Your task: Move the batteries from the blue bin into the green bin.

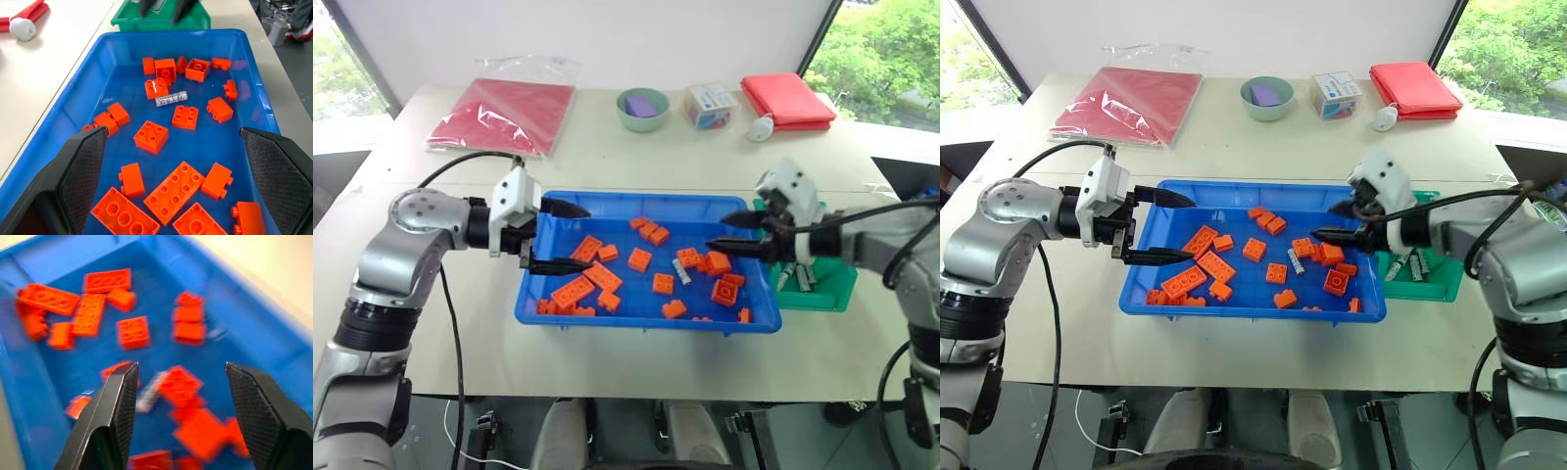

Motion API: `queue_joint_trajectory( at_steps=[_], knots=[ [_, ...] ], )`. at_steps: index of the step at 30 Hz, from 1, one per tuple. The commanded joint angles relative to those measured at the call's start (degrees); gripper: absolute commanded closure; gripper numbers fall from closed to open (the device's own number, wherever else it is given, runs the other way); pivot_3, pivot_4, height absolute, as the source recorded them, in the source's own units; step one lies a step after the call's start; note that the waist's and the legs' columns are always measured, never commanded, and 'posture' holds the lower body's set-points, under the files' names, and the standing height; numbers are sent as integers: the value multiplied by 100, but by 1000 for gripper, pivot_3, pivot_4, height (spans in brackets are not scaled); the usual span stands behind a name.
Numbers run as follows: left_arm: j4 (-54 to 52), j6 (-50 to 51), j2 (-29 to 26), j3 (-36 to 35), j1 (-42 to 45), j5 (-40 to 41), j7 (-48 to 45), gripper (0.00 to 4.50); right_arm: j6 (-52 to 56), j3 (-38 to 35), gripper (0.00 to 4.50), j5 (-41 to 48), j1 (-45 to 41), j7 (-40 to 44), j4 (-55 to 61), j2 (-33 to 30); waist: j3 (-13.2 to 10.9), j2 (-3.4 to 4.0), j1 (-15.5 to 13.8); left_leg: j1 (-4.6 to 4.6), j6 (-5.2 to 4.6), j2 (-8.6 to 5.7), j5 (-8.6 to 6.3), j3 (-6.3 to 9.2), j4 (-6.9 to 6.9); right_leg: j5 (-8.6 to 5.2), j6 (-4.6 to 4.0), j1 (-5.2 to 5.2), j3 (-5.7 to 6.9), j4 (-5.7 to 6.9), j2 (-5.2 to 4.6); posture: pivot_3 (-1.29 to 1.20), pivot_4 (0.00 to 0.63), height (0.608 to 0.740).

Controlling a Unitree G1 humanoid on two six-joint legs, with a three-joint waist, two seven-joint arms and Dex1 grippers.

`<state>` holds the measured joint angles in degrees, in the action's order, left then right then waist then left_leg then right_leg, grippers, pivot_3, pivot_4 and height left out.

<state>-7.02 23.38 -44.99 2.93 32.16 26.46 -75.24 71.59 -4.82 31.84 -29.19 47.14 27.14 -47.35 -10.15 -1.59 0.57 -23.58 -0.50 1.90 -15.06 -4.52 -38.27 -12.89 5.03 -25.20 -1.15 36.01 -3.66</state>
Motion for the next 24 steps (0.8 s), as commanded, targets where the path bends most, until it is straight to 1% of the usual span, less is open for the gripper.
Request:
queue_joint_trajectory(
  at_steps=[1, 4, 7, 10, 12, 16, 20, 24],
  knots=[
    [-291, 58, -120, -233, -83, 137, 62, 0, 642, -276, 1633, 284, 276, -465, 550, 245, 0, 0, 3, 0, 0, 0, 0, 0, 0, 0, 0, -1, 0, 1, 0, 0, 150, 736],
    [-342, 18, -180, -227, -178, 114, 72, 0, 1028, -273, 1633, 427, 590, -859, 836, 722, 0, 0, 12, 2, 0, -4, 0, 1, 0, 0, 0, -1, 1, 4, 6, 0, 150, 736],
    [-346, 54, -185, -208, -146, 133, 94, 0, 1125, -170, 1633, 437, 687, -1109, 863, 992, 0, 0, 26, 6, 0, -1, 0, 2, 1, 0, 0, -2, 1, 7, 12, 0, 150, 736],
    [-314, 59, -144, -167, -93, 137, 89, 0, 769, 356, 1633, 103, 553, -1506, 427, 1357, 2, -2, 41, 8, 0, -2, 0, 0, 1, 0, 0, 0, 1, 6, 12, 0, 150, 736],
    [-301, 57, -115, -139, -61, 118, 98, 0, 665, 556, 1633, 13, 496, -1648, 211, 1537, 2, -2, 43, 9, 0, -2, 0, -1, 1, 0, 0, -1, 1, 6, 14, 0, 150, 736],
    [-274, 85, -89, -124, 30, 123, 102, 0, 419, 809, 1633, -92, 439, -1693, -113, 1566, 2, -3, 15, 7, 0, -3, 0, 1, 2, 0, 1, -1, 2, 6, 15, 0, 150, 736],
    [-265, 105, -100, -139, 61, 135, 98, 0, 128, 860, 1633, -209, 325, -1719, -491, 1569, 2, -4, 22, 7, 0, -5, 0, 0, 1, 0, 1, 3, 2, 2, 13, 0, 150, 736],
    [-334, 125, -128, -165, 7, 153, 104, 0, -117, 988, 1633, -285, 447, -1671, -598, 1514, 2, -4, 22, 8, 0, -4, 0, 0, 2, 3, 5, 2, 4, 5, 17, 0, 150, 736]
  ],
)
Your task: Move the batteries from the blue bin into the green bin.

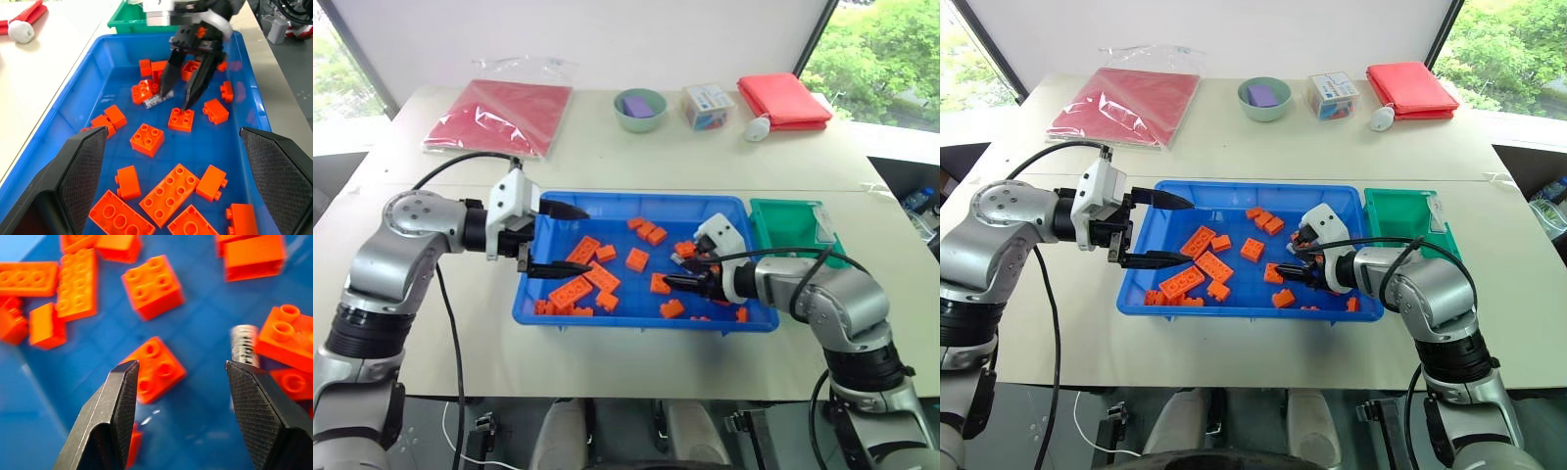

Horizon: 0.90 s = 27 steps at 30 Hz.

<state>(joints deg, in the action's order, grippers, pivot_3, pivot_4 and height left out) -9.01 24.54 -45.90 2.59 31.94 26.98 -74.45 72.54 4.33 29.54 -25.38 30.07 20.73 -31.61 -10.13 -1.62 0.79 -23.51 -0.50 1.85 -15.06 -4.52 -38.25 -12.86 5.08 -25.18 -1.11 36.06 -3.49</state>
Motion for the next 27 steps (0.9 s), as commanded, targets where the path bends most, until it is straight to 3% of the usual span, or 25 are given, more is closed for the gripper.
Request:
queue_joint_trajectory(
  at_steps=[1, 11, 17, 21, 27],
  knots=[
    [-157, 18, -48, -141, 11, 107, 29, 0, -214, 64, 1633, -43, 96, 45, 81, -81, 0, 0, 1, 0, 0, 0, 0, 0, 1, 0, 1, 0, 1, 0, 1, 0, 150, 736],
    [-192, -21, -91, -167, -65, 104, 31, 0, 180, -355, 1633, 406, -242, 104, 872, -336, 0, 0, 3, 0, 0, 3, 0, 3, 2, -1, -2, -2, 0, 1, 1, 0, 150, 736],
    [-113, -84, -25, -97, 33, 67, 14, 0, -612, 261, 1633, -51, -322, 367, 304, -641, 0, 0, 4, 0, 0, 1, 0, 1, 2, -2, -4, -1, 1, -1, 1, 0, 150, 736],
    [-45, -122, 3, -66, 94, 46, -7, 0, -2052, 1225, 1633, -1063, -137, 668, -484, -963, 0, 0, 1, -1, 0, 0, 0, -2, 2, -3, -4, 0, 2, -2, 1, 0, 150, 736],
    [-122, -73, 3, -98, 63, 51, 37, 0, -2445, 1472, 1633, -1342, -83, 1048, -911, -933, 2, -4, 7, 2, 0, 1, 0, -5, -1, -2, -2, 3, 0, -1, 4, 0, 150, 736]
  ],
)
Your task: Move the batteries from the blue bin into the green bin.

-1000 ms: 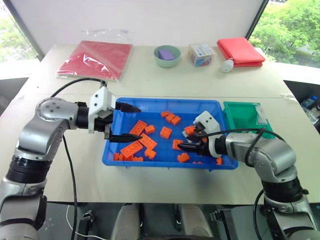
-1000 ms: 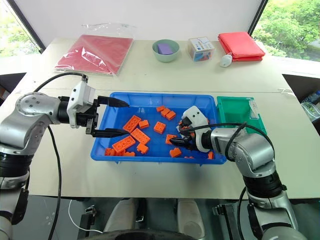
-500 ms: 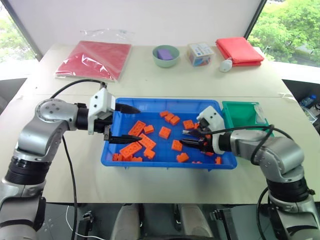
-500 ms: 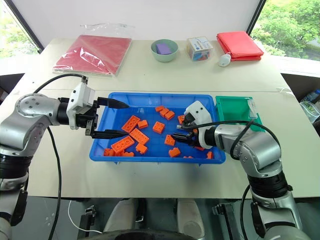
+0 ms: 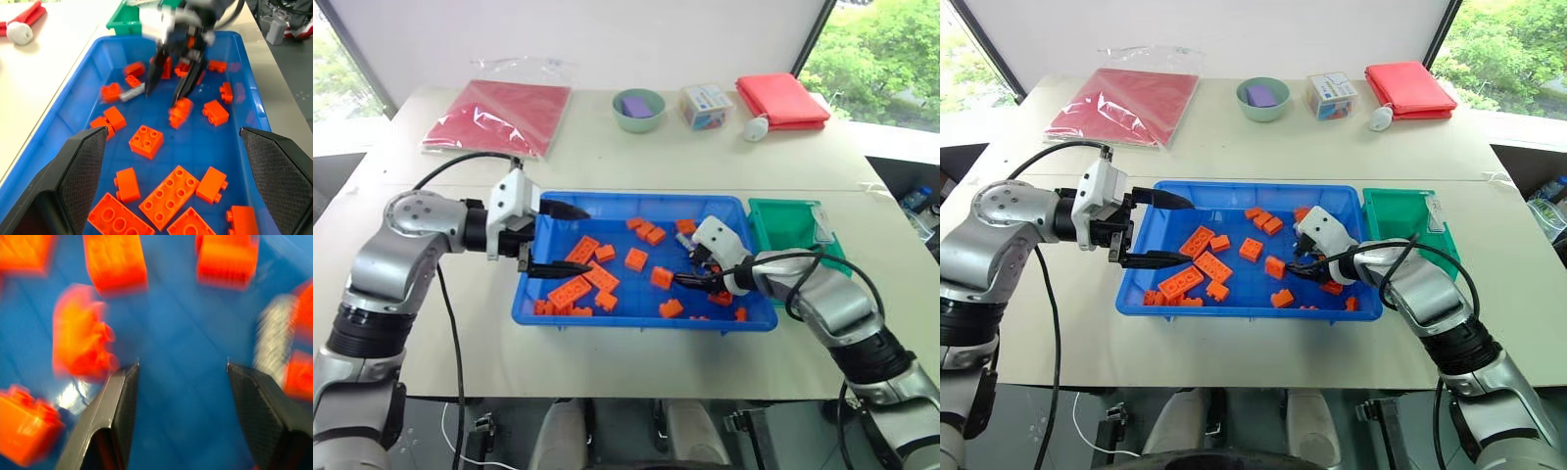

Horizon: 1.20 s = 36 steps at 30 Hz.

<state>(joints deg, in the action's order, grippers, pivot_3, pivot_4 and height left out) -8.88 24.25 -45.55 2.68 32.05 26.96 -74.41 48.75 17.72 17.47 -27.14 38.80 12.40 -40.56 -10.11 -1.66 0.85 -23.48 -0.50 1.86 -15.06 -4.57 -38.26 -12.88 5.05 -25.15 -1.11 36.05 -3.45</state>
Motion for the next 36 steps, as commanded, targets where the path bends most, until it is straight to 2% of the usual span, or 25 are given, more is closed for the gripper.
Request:
queue_joint_trajectory(
  at_steps=[1, 6, 12, 19, 28, 36],
  knots=[
    [-142, -44, -45, -120, 38, 53, 32, 0, -90, 130, 1633, -167, 114, 205, -83, -33, 0, 0, 0, 0, 0, 1, 0, 0, 0, 0, 1, 0, 1, 0, 1, 0, 150, 736],
    [-162, -3, -64, -161, 18, 65, 81, 0, 150, -227, 1633, -37, 58, 218, 144, 39, 0, 0, -6, 0, 0, 2, 0, 1, 0, 0, -1, 0, 1, 1, 0, 0, 150, 736],
    [-102, -50, -53, -134, 33, 43, 86, 0, 520, -593, 1633, 33, -459, 118, 203, 170, 0, 0, -2, -1, 0, 1, 0, 3, 0, -1, -1, -2, 1, 1, -1, 0, 150, 736],
    [10, -93, 15, -86, 186, 7, 98, 0, 370, -479, 1633, -174, -692, 112, -143, 320, 0, 0, -11, -3, 0, 1, 0, -1, 2, 0, 0, -2, 4, 1, 0, 0, 150, 736],
    [3, -85, 30, -91, 218, 3, 102, 0, -301, -378, 1633, -639, -980, 113, -1271, 580, 0, 0, 0, -3, 0, 0, 0, -4, 2, 2, 3, -3, 4, 1, 1, 0, 150, 736],
    [24, -87, -17, -124, 213, 0, 80, 0, -266, -352, 1633, -649, -925, 276, -1650, 757, 0, 0, 0, -2, 0, 0, 0, -3, 2, 6, 11, -2, 4, 2, 0, 0, 150, 736]
  ],
)
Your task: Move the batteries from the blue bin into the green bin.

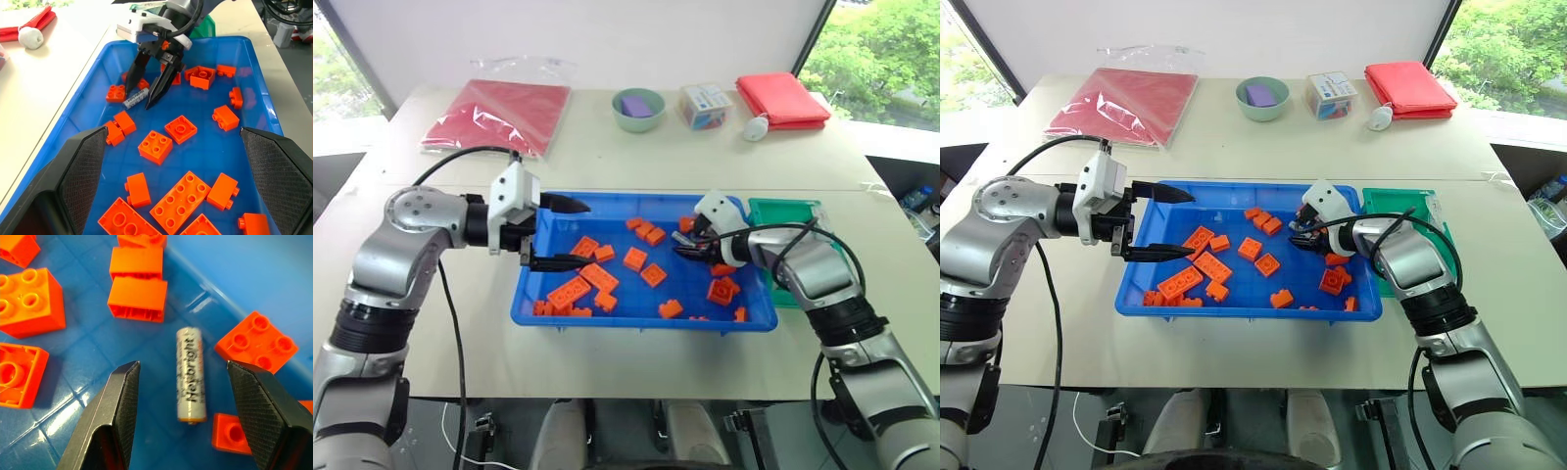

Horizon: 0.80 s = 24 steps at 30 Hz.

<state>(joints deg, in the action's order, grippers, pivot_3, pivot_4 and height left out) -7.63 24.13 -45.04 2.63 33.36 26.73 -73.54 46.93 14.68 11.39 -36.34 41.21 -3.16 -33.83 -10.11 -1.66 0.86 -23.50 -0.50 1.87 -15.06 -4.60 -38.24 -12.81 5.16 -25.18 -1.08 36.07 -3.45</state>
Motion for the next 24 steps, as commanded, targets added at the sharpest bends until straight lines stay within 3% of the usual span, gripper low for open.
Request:
queue_joint_trajectory(
  at_steps=[1, 2, 8, 11, 16, 24],
  knots=[
    [-102, -71, -65, -116, 83, 23, -3, 0, -111, -41, 1633, -61, -7, 29, -146, 119, 0, 0, 1, 0, 0, 0, 0, 0, 0, 0, 0, 1, 0, 0, 0, 0, 150, 736],
    [-108, -66, -59, -112, 83, 25, 3, 0, -122, -30, 1633, -61, -5, 48, -164, 151, 0, 0, 2, 1, 0, 0, 0, 0, 0, 0, 0, 1, 0, 0, 0, 0, 150, 736],
    [-107, -55, -29, -99, 90, 48, -1, 0, -42, -51, 4417, -69, -16, 123, -13, 211, 0, -1, 3, 2, 0, 0, 0, 1, 0, 0, 0, 3, 1, 1, 0, 0, 150, 736],
    [-48, -67, 10, -115, 67, 66, 8, 0, 15, -196, 4404, 8, -103, 149, 231, 145, 0, 0, 2, 2, 0, 0, 0, 1, 0, 0, 0, 2, 0, 1, 0, 0, 150, 736],
    [191, -172, 144, -205, -84, 25, 172, 0, 1048, -1402, 4404, 804, -498, 42, 769, -13, -3, 5, -7, -1, 0, 1, 0, 3, 0, 2, 3, -4, -2, 4, -2, 0, 150, 736],
    [488, -1032, 428, -524, -665, -75, 455, 0, 1188, -2574, 4404, 888, 150, 259, 681, -1784, -2, 3, -43, -7, -4, -2, -3, 1, 3, -6, -12, 1, 11, -9, -17, 0, 150, 736]
  ],
)
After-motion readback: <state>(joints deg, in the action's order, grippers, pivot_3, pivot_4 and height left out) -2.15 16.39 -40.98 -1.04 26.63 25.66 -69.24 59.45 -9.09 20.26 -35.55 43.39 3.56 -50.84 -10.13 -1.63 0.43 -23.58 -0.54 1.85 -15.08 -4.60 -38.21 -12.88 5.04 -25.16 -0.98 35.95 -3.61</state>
